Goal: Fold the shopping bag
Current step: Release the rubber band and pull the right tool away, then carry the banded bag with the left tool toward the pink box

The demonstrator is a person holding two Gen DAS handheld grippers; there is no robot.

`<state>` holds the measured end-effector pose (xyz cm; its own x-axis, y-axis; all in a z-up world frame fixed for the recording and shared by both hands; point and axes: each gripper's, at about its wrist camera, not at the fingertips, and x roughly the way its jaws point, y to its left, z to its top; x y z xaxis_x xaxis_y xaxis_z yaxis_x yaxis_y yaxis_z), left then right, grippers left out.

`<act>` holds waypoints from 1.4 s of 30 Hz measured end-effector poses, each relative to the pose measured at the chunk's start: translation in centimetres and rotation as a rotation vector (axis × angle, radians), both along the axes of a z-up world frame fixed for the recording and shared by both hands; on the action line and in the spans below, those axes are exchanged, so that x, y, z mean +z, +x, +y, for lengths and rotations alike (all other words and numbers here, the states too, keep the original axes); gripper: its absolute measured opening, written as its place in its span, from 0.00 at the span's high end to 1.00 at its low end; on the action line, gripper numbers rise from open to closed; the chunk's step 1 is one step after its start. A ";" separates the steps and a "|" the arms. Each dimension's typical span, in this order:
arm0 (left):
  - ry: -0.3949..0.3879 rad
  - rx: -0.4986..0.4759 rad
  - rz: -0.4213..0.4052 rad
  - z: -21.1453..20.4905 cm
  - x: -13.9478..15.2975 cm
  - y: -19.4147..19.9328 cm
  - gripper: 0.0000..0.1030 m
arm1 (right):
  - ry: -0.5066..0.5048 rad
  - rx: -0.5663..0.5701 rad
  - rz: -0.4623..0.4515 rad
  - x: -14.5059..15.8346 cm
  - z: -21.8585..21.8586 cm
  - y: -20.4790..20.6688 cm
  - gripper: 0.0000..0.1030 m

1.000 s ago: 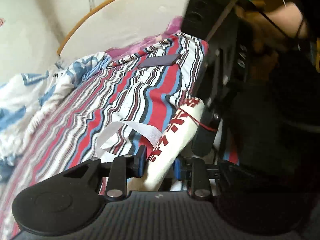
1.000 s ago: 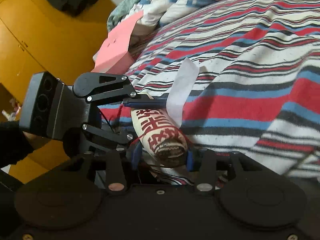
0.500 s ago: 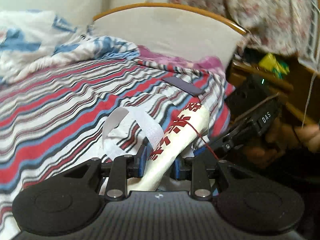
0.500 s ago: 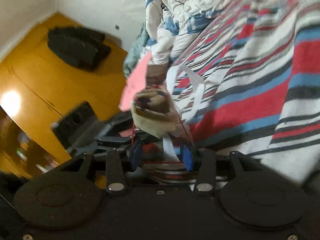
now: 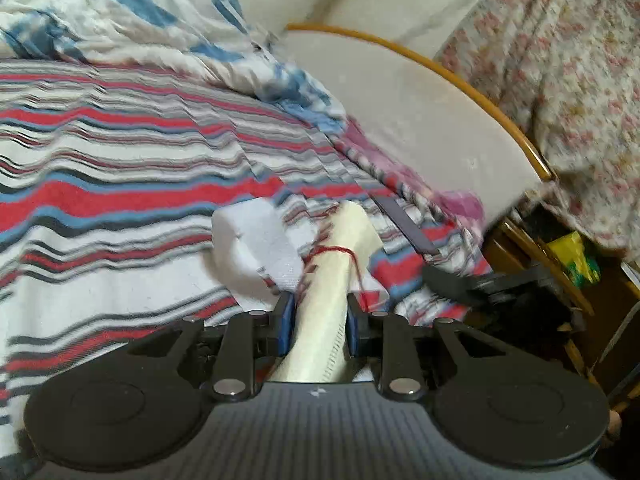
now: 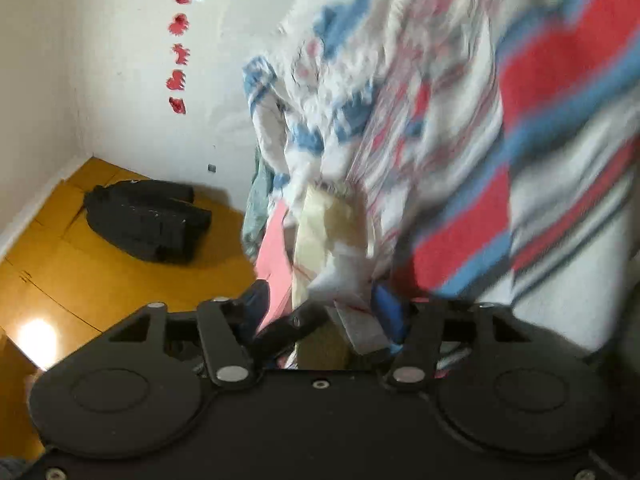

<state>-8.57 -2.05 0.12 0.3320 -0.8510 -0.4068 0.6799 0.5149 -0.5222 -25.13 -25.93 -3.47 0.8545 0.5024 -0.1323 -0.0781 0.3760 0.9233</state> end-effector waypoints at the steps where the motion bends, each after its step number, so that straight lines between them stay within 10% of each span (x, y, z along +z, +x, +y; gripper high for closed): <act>1: -0.016 0.021 0.009 0.4 0.1 0.3 0.76 | -0.001 -0.066 -0.008 0.3 -1.1 -1.0 0.19; 7: 0.056 0.047 -0.079 0.3 2.1 -0.1 0.75 | -0.106 -0.101 -0.007 2.3 -2.3 -3.7 0.19; 12: 0.502 -0.009 -0.497 -3.6 4.7 -3.8 0.68 | -0.209 -0.089 -0.047 3.7 -2.0 -3.8 0.19; 16: 0.700 -0.088 -0.590 -5.5 4.0 -5.3 0.36 | -0.249 -0.038 -0.026 3.3 -2.3 -2.1 0.19; 26: 0.674 -0.159 -0.600 -2.4 7.1 -8.6 0.36 | -0.381 0.106 0.043 3.3 -1.0 1.6 0.22; 42: 0.987 -0.429 -0.659 -7.9 3.6 -6.4 0.36 | -0.621 0.037 -0.024 5.8 1.6 -7.7 0.19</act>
<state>-14.99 -10.00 3.68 0.4866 -0.3689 -0.7919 0.8728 0.1653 0.4593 -32.84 -24.31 2.37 0.8442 0.3673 -0.3904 -0.1194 0.8390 0.5309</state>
